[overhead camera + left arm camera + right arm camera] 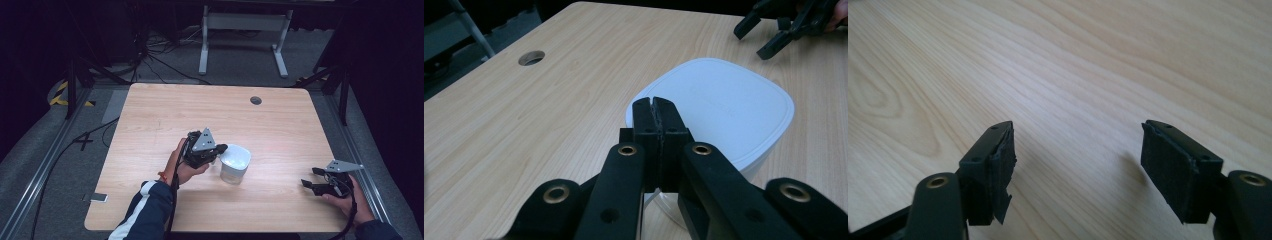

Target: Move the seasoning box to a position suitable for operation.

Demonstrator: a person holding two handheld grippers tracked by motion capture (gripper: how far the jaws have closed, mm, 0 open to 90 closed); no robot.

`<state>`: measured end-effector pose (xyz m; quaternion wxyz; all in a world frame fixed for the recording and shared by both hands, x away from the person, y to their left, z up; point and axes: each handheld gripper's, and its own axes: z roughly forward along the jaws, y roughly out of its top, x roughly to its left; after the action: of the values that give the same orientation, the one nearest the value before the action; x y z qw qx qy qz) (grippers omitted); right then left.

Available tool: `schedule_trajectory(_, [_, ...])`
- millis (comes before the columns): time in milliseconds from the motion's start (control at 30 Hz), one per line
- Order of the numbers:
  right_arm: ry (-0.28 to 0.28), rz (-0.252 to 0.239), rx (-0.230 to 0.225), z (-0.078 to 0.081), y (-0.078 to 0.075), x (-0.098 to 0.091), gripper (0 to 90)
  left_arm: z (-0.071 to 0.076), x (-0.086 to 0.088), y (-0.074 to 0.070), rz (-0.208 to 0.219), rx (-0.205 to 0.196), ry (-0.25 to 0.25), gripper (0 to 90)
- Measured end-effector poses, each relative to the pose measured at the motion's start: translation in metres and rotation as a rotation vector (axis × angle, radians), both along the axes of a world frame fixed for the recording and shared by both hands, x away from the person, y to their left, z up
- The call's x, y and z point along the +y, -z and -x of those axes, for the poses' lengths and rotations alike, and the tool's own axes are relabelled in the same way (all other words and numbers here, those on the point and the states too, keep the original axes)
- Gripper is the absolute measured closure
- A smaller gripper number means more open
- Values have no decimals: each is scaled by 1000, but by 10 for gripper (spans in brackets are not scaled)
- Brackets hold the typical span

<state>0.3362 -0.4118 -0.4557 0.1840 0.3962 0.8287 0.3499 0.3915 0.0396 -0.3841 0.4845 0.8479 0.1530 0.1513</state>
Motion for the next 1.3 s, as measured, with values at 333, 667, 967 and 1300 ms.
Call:
schedule_trajectory(333, [-244, -14, -60, 4, -49, 71, 688, -2, 3, 1, 2, -5, 7, 899])
schedule_trajectory(667, [-392, 9, -59, -11, -77, 152, 808, -3, 5, 2, 21, 6, 8, 899])
schedule_trajectory(967, [-398, 15, -41, -18, -81, 178, 862, -4, 7, 5, 32, 10, -3, 898])
schedule_trajectory(1300, [-402, -35, -98, -19, -95, 186, 859, -4, 6, 6, 28, 9, -14, 896])
